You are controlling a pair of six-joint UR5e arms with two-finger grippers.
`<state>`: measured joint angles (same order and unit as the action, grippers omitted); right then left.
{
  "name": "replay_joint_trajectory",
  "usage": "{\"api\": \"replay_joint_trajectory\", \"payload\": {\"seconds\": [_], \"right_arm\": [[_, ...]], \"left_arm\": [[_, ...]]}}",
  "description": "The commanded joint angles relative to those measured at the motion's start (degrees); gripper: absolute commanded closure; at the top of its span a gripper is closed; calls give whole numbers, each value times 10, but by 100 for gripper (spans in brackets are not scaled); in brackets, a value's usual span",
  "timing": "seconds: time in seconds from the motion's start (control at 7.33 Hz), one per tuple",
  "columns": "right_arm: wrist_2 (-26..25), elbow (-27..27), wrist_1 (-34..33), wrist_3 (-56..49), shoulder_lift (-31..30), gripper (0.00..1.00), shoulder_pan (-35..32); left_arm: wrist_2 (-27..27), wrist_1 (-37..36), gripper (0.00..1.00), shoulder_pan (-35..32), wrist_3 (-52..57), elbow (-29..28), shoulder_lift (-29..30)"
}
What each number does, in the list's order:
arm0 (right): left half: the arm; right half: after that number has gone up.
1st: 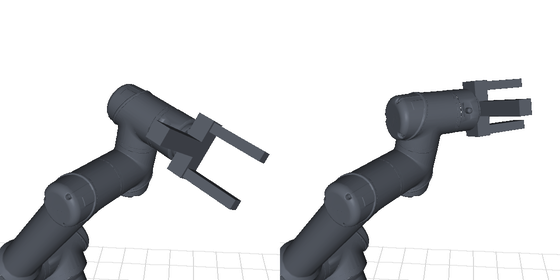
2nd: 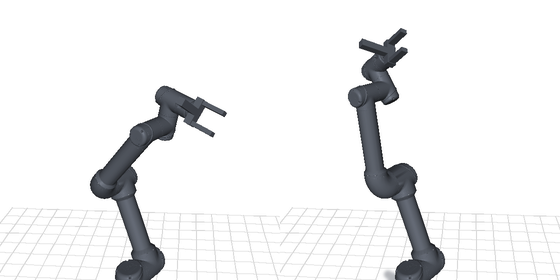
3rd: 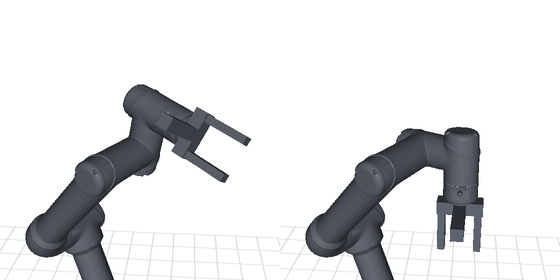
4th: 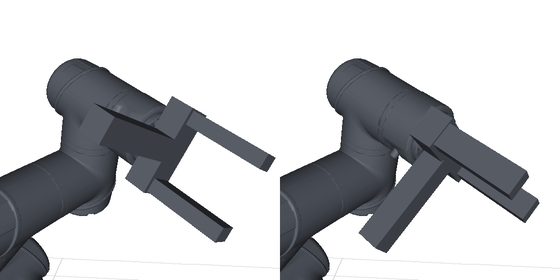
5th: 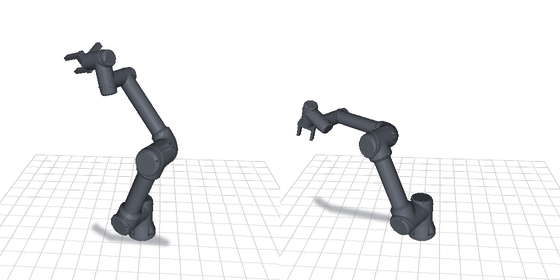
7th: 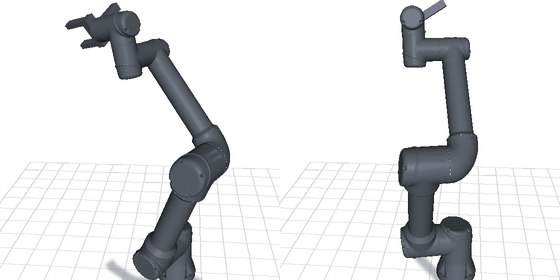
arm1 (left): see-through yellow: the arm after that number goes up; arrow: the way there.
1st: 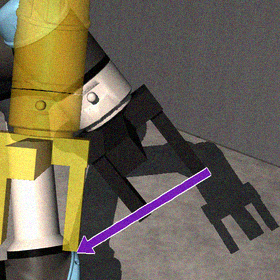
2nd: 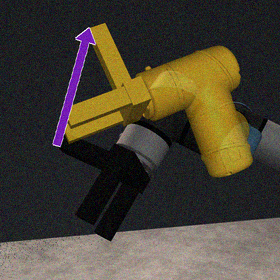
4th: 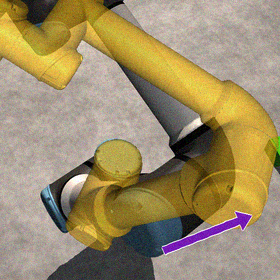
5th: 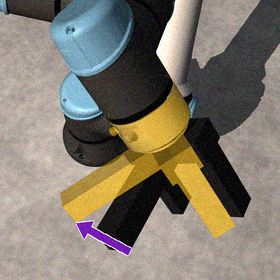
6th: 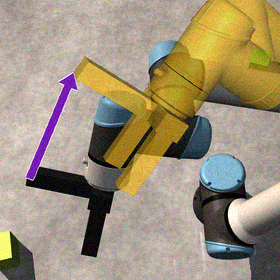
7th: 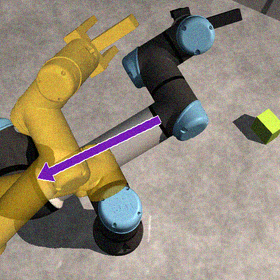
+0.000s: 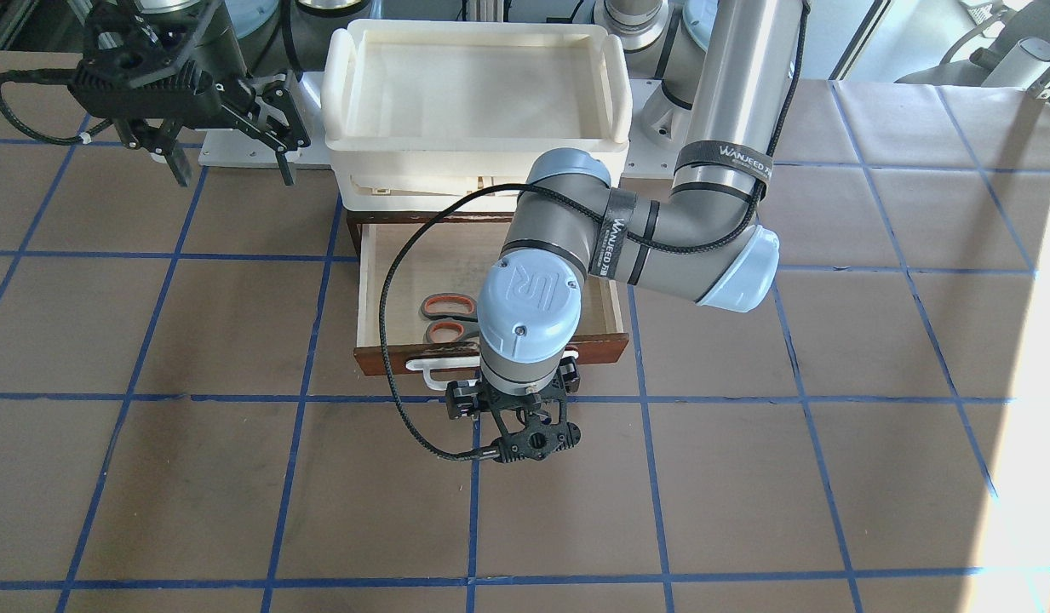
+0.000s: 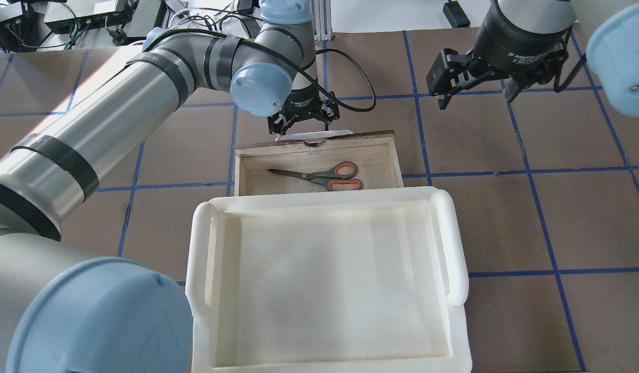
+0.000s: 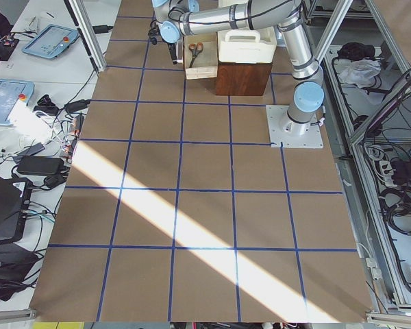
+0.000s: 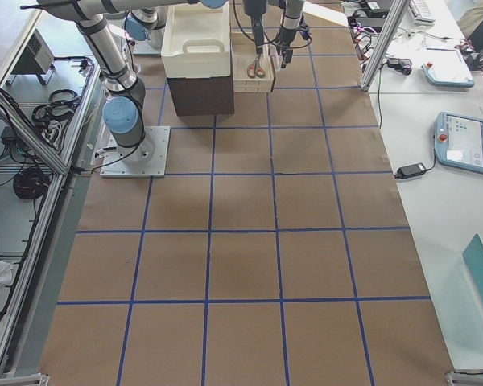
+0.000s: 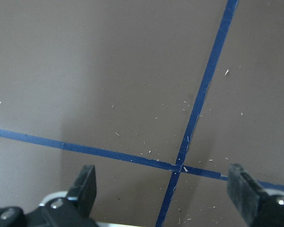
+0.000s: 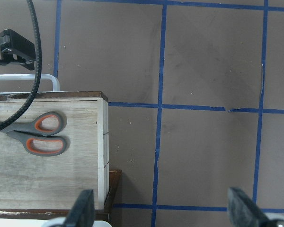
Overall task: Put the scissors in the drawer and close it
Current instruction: 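Lower the left gripper onto the drawer front near the handle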
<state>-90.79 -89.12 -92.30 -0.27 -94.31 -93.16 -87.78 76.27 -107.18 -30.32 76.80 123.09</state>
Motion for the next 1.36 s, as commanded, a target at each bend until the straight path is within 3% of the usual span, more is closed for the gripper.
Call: {"api": "replay_joint_trajectory", "payload": {"seconds": [0.0, 0.95, 1.23], "right_arm": [[0, -1, 1, 0, 0, 0, 0], [0, -1, 0, 0, 0, 0, 0], [0, -1, -1, 0, 1, 0, 0]], "left_arm": [[1, 49, 0, -4, 0, 0, -13], [9, 166, 0, -12, 0, 2, -30], [11, 159, 0, -11, 0, 0, -38]]}}
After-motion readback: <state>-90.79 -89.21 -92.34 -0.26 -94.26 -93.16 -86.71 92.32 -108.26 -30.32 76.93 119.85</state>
